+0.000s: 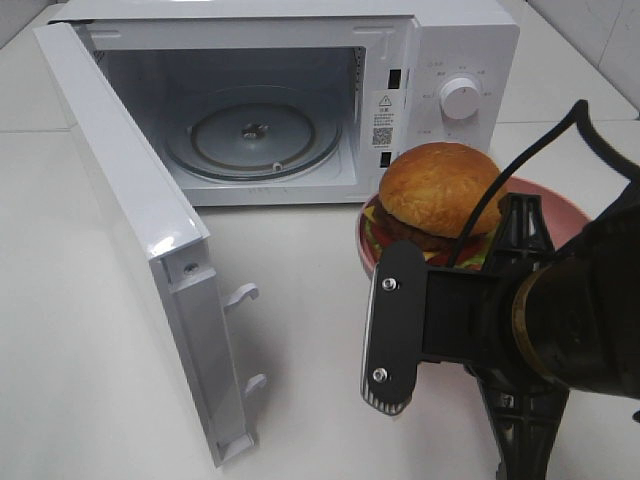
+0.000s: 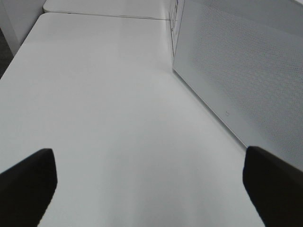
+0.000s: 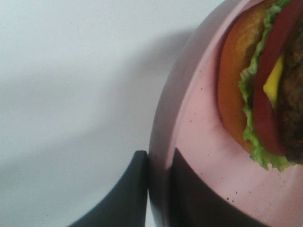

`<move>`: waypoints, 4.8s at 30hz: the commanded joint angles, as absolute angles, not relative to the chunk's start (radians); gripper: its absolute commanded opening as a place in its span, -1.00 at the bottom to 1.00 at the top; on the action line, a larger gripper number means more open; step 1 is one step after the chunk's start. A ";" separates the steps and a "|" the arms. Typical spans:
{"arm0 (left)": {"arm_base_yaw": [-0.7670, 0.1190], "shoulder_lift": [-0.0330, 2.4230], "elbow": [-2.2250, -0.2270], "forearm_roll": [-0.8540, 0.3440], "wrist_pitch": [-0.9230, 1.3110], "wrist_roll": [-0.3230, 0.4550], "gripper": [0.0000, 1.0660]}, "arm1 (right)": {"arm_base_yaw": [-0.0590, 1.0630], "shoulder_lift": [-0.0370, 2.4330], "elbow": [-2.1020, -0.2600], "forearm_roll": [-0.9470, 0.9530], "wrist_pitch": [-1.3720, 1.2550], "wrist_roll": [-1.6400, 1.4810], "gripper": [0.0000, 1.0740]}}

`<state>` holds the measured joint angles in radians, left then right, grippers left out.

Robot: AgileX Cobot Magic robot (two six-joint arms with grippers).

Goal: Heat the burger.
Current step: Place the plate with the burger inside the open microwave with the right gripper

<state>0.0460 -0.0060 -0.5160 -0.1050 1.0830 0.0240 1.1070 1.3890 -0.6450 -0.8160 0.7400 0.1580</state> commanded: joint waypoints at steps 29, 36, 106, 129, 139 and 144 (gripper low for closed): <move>0.049 -0.016 -0.514 -0.106 1.067 0.024 0.87 | 0.932 1.377 -0.648 -0.787 0.407 -0.418 -0.93; 0.049 -0.016 -0.514 -0.106 1.067 0.024 0.87 | 0.839 1.377 -0.648 -0.708 0.258 -0.614 -0.93; 0.049 -0.016 -0.514 -0.106 1.067 0.024 0.87 | 0.616 1.493 -0.677 0.199 -0.011 -1.735 -1.00; 0.049 -0.016 -0.514 -0.106 1.067 0.024 0.87 | 0.652 1.709 -0.886 0.178 -0.011 -1.726 -1.00; 0.049 -0.016 -0.514 -0.106 1.067 0.024 0.87 | 0.651 1.755 -0.956 0.177 0.005 -1.725 -1.00; 0.049 -0.016 -0.514 -0.106 1.067 0.024 0.87 | 0.651 1.803 -1.012 0.177 0.042 -1.701 -1.00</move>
<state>0.0460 -0.0060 -0.5160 -0.1050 1.0830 0.0240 0.6520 1.7950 -0.9710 0.1760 0.0690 -1.7180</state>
